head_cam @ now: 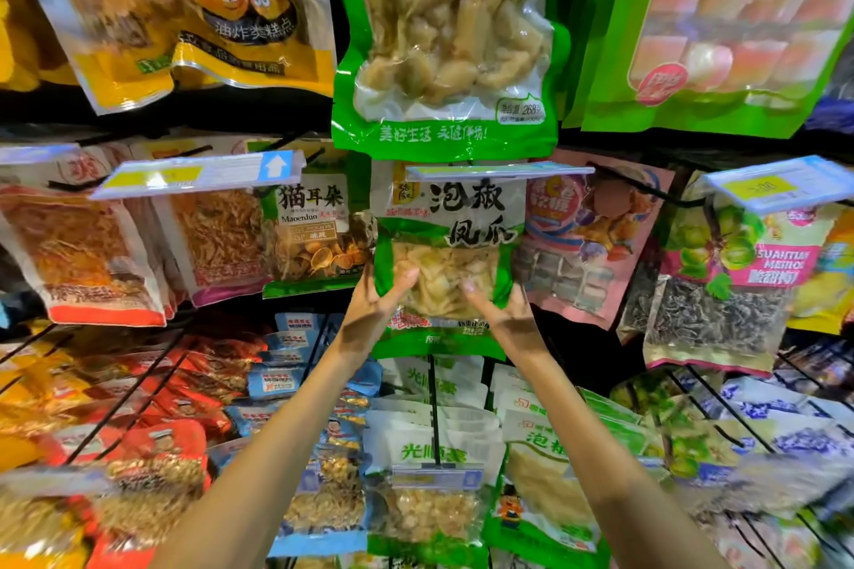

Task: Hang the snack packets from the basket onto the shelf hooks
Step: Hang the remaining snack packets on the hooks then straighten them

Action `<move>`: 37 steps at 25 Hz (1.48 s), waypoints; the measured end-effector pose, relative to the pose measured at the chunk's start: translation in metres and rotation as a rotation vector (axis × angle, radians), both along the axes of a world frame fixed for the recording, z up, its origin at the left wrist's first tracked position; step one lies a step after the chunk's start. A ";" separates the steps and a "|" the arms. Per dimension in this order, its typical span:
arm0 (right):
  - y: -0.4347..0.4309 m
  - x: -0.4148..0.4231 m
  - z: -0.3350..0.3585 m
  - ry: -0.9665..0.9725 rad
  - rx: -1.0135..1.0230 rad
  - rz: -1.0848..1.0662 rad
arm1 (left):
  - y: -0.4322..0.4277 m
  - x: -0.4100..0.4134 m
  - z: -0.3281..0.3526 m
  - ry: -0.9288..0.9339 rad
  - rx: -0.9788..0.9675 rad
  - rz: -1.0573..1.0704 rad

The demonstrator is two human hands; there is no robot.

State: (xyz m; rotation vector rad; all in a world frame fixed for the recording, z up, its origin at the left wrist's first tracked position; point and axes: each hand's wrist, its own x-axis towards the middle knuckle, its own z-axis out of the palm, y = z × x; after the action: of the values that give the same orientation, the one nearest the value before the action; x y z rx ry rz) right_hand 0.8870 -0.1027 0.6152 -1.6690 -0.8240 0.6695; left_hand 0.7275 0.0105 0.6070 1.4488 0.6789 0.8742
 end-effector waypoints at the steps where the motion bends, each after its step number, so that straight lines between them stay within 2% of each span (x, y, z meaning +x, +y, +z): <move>1: 0.001 0.000 -0.003 -0.003 -0.026 -0.007 | 0.004 0.004 -0.004 -0.023 0.058 -0.001; 6: 0.003 0.003 -0.008 -0.153 -0.075 -0.096 | -0.002 0.003 0.002 -0.025 0.135 0.083; 12: 0.018 0.006 -0.014 -0.110 -0.041 -0.061 | 0.001 0.010 -0.005 0.126 0.179 0.171; 21: 0.007 0.010 -0.002 -0.119 -0.063 -0.001 | -0.005 0.010 -0.002 0.170 0.134 0.212; 24: 0.002 0.014 0.003 -0.144 -0.121 0.038 | -0.007 0.006 0.002 0.175 0.106 0.182; 27: -0.006 0.015 0.016 -0.261 -0.248 0.037 | -0.010 0.001 0.007 0.243 0.149 0.178; 29: -0.012 0.015 0.026 -0.326 -0.332 0.093 | -0.010 -0.002 0.011 0.350 0.188 0.164; 32: -0.020 0.019 0.032 -0.550 -0.423 0.134 | -0.016 -0.007 0.020 0.698 0.294 0.139; 35: -0.026 0.028 0.036 -0.706 -0.538 0.133 | -0.028 -0.013 0.034 1.037 0.577 0.206; 37: -0.033 0.032 0.043 -0.915 -0.570 0.137 | -0.036 -0.017 0.044 1.242 0.690 0.274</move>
State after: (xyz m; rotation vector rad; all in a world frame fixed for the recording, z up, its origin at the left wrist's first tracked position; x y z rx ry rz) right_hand 0.9189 -0.1357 0.6581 -2.5073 -1.4888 0.1926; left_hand 0.7107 -0.0254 0.6510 2.5722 1.6111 0.2951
